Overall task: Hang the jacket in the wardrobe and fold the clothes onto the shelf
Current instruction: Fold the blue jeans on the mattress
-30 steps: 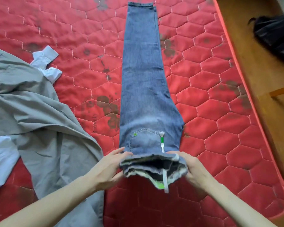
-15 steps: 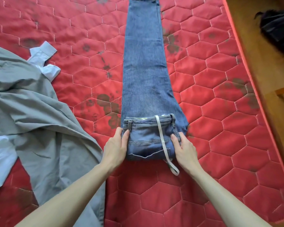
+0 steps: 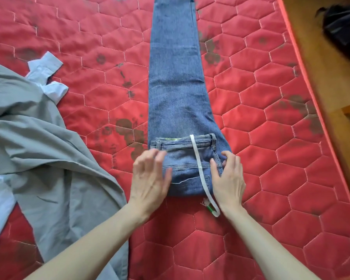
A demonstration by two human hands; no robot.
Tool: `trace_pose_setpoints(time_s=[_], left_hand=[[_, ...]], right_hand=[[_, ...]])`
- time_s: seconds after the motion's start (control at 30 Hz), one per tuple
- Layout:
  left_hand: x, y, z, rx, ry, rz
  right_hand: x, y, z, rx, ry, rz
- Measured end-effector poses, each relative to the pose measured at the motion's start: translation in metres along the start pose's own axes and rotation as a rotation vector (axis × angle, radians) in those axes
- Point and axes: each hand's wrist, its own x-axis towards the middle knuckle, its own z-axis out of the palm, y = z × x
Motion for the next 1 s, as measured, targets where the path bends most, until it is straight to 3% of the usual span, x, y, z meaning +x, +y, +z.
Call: trace_pose_setpoints(time_s=[0.1, 0.17, 0.23, 0.33, 0.53, 0.67, 0.73, 0.9, 1.0], left_hand=[[-0.006, 0.004, 0.012, 0.071, -0.193, 0.285], [-0.003, 0.006, 0.022, 0.139, -0.291, 0.281], [0.002, 0.005, 0.028, 0.146, -0.341, 0.234], [0.008, 0.0, 0.035, 0.162, -0.38, 0.233], [0.014, -0.006, 0.03, 0.078, -0.448, 0.278], [0.017, -0.03, 0.015, -0.101, -0.454, 0.391], [0.018, -0.053, 0.007, -0.059, -0.431, 0.474], [0.023, -0.092, -0.007, 0.203, -0.366, 0.692], [0.031, -0.091, -0.008, 0.224, -0.401, 0.665]], right_hand=[[0.001, 0.0, 0.003, -0.036, 0.11, -0.389], [0.003, 0.001, 0.007, -0.078, -0.027, -0.661], [0.006, 0.006, 0.014, -0.2, -0.183, -0.797], [0.008, 0.018, 0.024, -0.332, -0.266, -0.725], [0.007, 0.017, 0.031, -0.377, -0.28, -0.682], [0.033, 0.034, 0.003, -0.272, -0.469, -0.847], [0.051, 0.048, -0.016, -0.314, -0.545, -0.95], [0.088, 0.076, -0.046, -0.57, -0.487, -1.16], [0.094, 0.078, -0.043, -0.564, -0.435, -1.197]])
